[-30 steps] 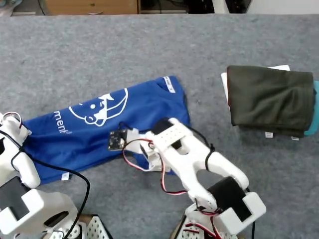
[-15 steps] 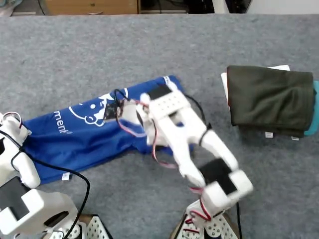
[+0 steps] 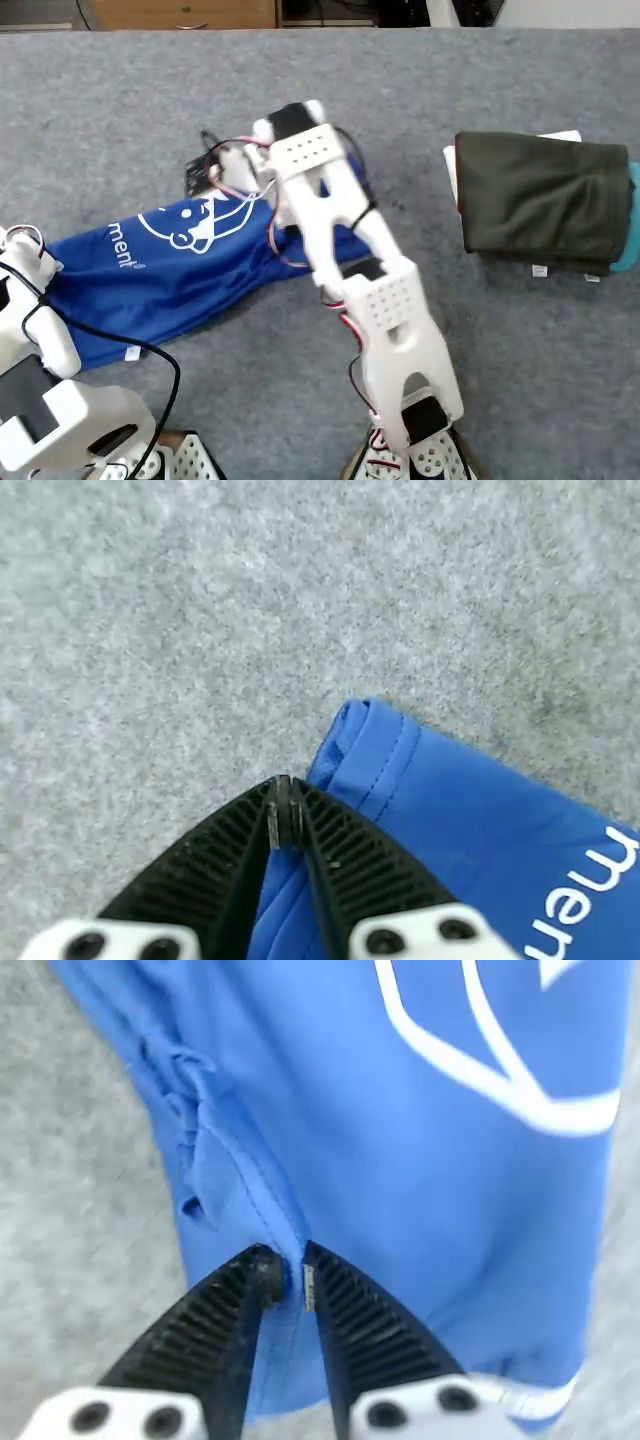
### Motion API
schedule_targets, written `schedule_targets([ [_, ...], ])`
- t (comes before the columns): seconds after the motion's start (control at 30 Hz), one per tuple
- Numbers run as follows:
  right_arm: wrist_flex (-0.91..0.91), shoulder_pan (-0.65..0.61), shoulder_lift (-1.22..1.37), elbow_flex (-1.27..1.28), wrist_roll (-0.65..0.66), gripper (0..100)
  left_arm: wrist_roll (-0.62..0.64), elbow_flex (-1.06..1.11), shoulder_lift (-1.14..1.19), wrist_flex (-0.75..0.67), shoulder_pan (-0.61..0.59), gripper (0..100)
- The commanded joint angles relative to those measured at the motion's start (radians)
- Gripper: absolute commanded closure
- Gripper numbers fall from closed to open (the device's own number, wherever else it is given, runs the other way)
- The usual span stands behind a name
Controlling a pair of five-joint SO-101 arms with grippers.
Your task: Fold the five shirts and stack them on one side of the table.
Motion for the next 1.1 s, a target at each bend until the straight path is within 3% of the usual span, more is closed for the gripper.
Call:
schedule_targets([
  [0.0, 0.014, -0.047, 0.027, -0.124, 0.025, 99.2, 0.006, -0.043, -0.002, -0.002, -0.003, 98],
  [0.07, 0.018, -0.058, 0.041, -0.159, 0.017, 95.6, 0.006, -0.043, -0.002, -0.002, -0.003, 98],
  [0.2, 0.018, -0.042, 0.039, -0.202, -0.066, 73.0, 0.006, -0.043, -0.002, -0.002, -0.003, 98],
  [0.27, 0.021, -0.021, 0.033, -0.237, -0.068, 68.0, 0.006, -0.043, -0.002, -0.002, -0.003, 98],
  [0.4, 0.025, 0.028, -0.051, -0.245, -0.117, 75.1, 0.006, -0.044, -0.001, -0.002, -0.002, 98],
  [0.53, 0.025, 0.035, -0.186, -0.099, -0.206, 99.8, 0.008, -0.046, -0.001, -0.002, 0.012, 98],
  [0.67, 0.02, 0.021, -0.34, 0.143, -0.299, 98.7, 0.006, -0.049, -0.01, 0.025, 0.052, 98],
  [0.73, 0.02, 0.021, -0.42, 0.254, -0.316, 99.5, 0.005, -0.097, -0.016, 0.109, 0.049, 94],
  [0.9, -0.015, 0.059, -0.593, 0.496, -0.315, 99.5, -0.057, -0.391, -0.033, 0.523, -0.021, 84],
  [1.07, -0.055, 0.053, -0.73, 0.69, -0.319, 99.5, -0.121, -0.559, 0.085, 0.733, -0.049, 79],
])
